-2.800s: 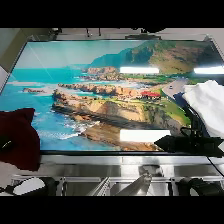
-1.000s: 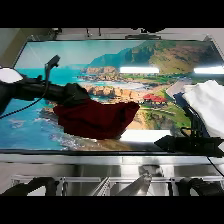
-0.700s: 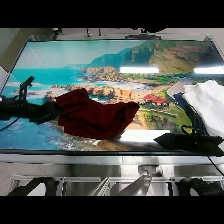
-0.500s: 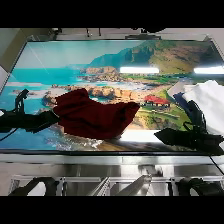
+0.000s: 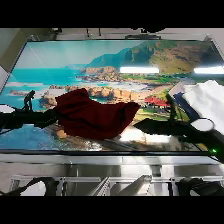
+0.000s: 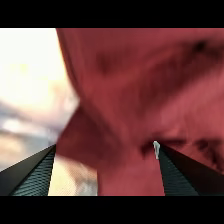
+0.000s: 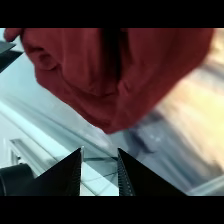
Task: Fold the shirts.
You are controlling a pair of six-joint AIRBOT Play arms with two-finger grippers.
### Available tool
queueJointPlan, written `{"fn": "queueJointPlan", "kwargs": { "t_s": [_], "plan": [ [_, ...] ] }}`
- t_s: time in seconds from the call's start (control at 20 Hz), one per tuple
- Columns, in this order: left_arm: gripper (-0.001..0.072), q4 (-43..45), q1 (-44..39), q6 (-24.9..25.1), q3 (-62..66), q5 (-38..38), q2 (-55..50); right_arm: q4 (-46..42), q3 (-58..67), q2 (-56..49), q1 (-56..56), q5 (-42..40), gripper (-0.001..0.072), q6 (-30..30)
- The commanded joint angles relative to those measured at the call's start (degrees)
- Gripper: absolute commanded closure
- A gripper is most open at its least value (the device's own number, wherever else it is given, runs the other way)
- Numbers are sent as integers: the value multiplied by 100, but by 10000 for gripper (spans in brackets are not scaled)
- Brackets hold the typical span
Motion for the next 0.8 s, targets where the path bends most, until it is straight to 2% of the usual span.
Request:
{"fn": "queueJointPlan", "kwargs": {
  "t_s": [0.0,0.05,0.15,0.3,0.5,0.6,0.75],
  "plan": [
    [11,-374,7,330,413,-101,-643,1305,831,-1685,763,-90,459,-1486],
    [12,-378,7,332,509,-162,-763,1307,1207,-2096,955,-90,456,-1482],
    [12,-380,7,367,680,-269,-977,1307,1843,-2719,1163,-136,329,-1440],
    [12,-380,7,372,769,-424,-1126,1270,2330,-3163,1161,-216,333,-1266],
    [12,-426,7,472,605,-413,-1126,999,2371,-3185,1132,-472,333,-1255],
    [12,-660,7,540,603,-492,-1119,518,2371,-3171,1115,-452,334,-868],
    [13,-1290,7,914,603,-890,-1115,-72,2371,-3093,1036,-437,335,-391]
  ]
}}
